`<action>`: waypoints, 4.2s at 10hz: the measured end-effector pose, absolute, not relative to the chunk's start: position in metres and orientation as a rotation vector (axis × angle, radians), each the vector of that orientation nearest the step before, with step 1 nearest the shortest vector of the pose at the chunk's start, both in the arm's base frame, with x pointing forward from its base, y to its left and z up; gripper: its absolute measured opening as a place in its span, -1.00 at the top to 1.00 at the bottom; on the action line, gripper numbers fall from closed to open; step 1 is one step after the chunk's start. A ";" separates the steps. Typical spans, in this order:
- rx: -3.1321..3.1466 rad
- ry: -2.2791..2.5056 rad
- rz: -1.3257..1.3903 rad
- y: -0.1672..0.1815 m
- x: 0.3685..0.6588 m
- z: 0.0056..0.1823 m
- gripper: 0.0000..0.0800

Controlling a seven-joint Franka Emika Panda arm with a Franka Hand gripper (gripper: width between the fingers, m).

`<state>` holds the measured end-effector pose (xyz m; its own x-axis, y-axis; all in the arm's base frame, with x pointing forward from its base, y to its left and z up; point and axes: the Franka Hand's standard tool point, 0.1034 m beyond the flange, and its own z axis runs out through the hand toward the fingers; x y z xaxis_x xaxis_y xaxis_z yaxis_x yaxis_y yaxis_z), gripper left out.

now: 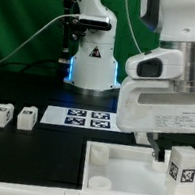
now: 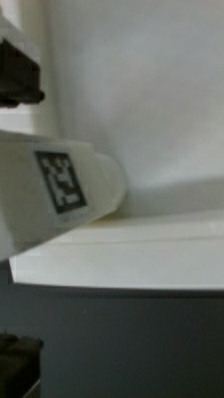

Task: Assemble one leg

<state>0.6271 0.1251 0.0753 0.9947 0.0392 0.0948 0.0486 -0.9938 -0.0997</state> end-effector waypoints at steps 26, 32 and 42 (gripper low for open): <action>-2.078 1.969 0.158 0.130 0.620 0.080 -0.62; -2.696 1.101 0.105 0.125 0.613 0.072 -0.62; -2.990 0.008 -0.036 0.120 0.613 0.068 -0.62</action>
Offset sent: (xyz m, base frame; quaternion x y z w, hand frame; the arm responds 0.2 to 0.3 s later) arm 0.0000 0.0000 0.0000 0.0000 0.0000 0.1790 0.9838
